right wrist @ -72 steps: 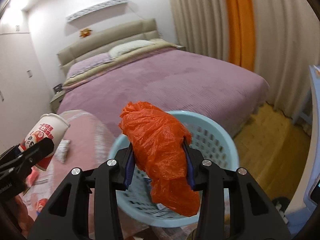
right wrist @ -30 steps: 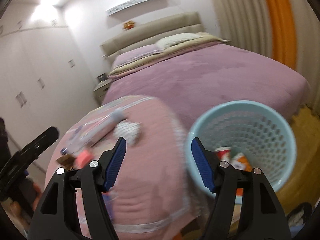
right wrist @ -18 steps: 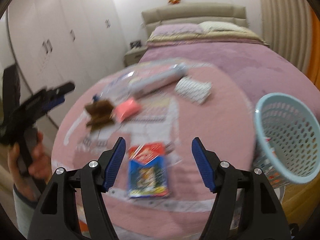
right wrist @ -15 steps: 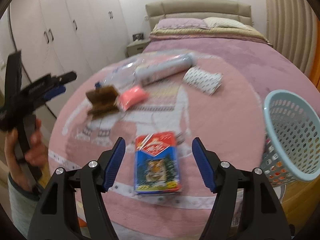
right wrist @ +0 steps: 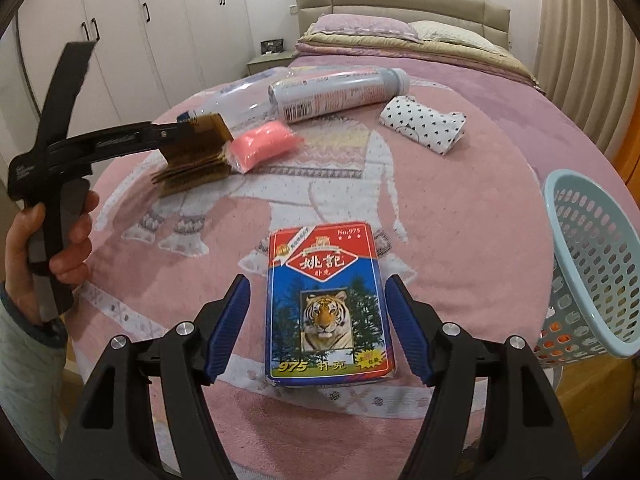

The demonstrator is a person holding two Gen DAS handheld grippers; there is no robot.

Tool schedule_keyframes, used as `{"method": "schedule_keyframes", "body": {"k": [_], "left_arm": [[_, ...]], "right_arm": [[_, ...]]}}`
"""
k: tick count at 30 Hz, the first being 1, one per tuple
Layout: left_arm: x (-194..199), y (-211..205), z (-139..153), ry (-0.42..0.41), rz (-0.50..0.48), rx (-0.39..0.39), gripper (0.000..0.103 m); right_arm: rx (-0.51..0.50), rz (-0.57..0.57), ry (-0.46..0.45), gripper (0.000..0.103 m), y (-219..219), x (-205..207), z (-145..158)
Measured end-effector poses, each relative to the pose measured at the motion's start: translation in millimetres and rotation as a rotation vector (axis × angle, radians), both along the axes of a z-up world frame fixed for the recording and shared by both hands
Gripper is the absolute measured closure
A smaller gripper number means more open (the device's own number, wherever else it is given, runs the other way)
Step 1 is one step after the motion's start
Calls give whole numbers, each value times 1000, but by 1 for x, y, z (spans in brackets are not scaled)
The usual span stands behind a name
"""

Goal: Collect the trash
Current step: 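Grasp the cardboard pieces with left gripper while right grasps tiger card box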

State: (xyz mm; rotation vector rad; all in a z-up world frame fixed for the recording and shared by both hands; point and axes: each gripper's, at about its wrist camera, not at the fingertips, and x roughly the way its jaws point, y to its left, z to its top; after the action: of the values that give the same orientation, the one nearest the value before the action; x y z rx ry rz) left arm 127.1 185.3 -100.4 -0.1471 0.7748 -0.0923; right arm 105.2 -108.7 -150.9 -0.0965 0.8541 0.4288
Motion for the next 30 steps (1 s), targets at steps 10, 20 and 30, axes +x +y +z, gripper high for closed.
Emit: {"method": "schedule_keyframes", "body": {"k": [10,20,30], "left_arm": [[-7,-15,-7,31,15,59,70],[-37,-25,-4,47,25,-13,81],[-31,-45,-3,45,55,90,44]], "right_arm": [[-14,12,-7,45,-2,-1,-11],[-6,-31,-71,45,-20,3,-2],[-21,-72,-60,45,-31,15,-10]]}}
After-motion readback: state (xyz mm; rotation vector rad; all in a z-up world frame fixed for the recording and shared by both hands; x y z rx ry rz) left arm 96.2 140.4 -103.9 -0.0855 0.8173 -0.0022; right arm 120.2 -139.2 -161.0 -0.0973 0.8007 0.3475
